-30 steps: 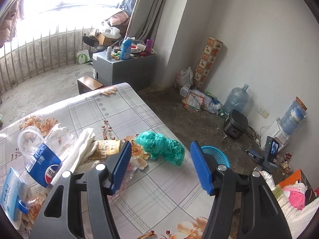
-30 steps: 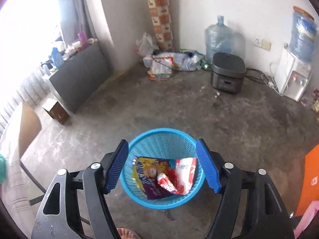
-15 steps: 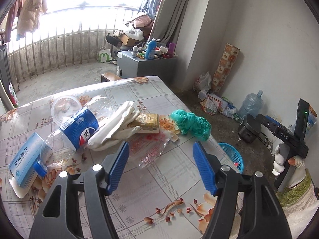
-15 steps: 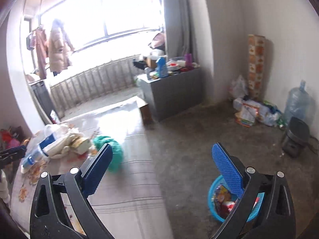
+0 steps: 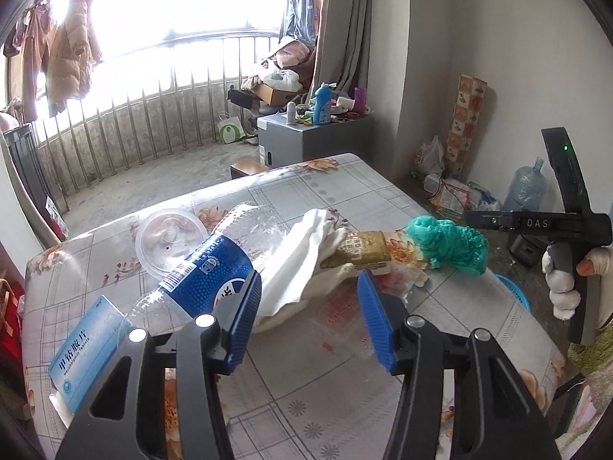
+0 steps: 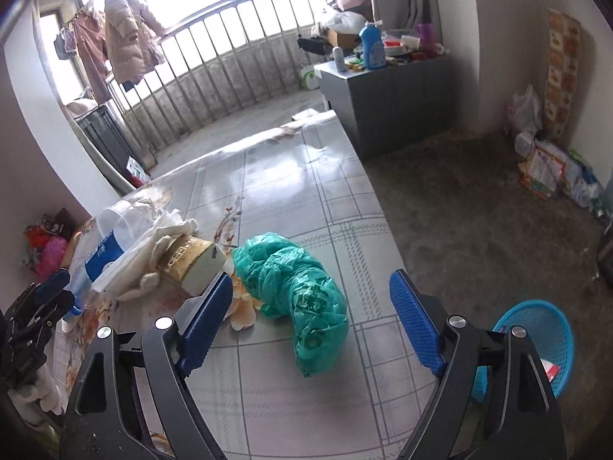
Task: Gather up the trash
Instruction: 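Move both grippers from the basket to the trash on the table, then grasp the green plastic bag with the right gripper while the left gripper grasps the white glove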
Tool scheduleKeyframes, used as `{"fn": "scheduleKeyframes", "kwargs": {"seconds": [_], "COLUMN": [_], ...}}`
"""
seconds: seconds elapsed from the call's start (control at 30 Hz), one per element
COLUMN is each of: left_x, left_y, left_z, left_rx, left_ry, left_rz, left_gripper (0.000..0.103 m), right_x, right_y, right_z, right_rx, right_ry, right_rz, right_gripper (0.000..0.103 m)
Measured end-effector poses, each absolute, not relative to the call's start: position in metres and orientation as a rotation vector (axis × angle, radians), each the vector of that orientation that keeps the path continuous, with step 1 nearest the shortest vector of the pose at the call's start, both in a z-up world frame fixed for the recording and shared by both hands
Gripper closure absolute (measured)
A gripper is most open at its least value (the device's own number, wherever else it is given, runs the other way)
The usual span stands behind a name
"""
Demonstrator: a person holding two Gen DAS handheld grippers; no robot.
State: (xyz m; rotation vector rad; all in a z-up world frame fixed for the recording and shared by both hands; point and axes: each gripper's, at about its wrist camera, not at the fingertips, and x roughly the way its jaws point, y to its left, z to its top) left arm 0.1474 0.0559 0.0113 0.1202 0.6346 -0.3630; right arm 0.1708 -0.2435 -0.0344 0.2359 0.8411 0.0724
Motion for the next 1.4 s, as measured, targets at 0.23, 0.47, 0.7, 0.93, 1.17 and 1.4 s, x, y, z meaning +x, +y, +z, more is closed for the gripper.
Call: {"fn": "scheduleKeyframes", "kwargs": {"seconds": [0.23,0.47,0.7,0.93,1.17,1.4], "left_x": [0.181,0.185,0.171,0.153,0.130,0.116], "left_y": [0.055,0.058,0.057,0.058,0.061,0.059], "left_z": [-0.018,-0.023,-0.008,0.017,0.049,0.063], "left_rx": [0.177,0.164,0.159,0.128,0.103,0.040], "left_ry": [0.704,0.726,0.692,0.636,0.569,0.557], "left_rz": [-0.326,-0.335,-0.365,-0.391,-0.417,-0.478], "left_gripper": [0.069,0.096,0.102,0.102,0.102,0.102], "right_x": [0.190,0.187,0.178,0.168,0.153,0.158], "right_y": [-0.244,-0.243,-0.238,-0.253,-0.254,-0.250], "right_z": [-0.045,-0.043,-0.033,-0.031,-0.030,-0.036], "right_rx": [0.245,0.280,0.272,0.384,0.406,0.388], "right_ry": [0.922,0.946,0.930,0.939,0.923,0.917], "right_rz": [0.100,0.152,0.147,0.157,0.160,0.133], "right_gripper": [0.041,0.064,0.068,0.099,0.100,0.038]}}
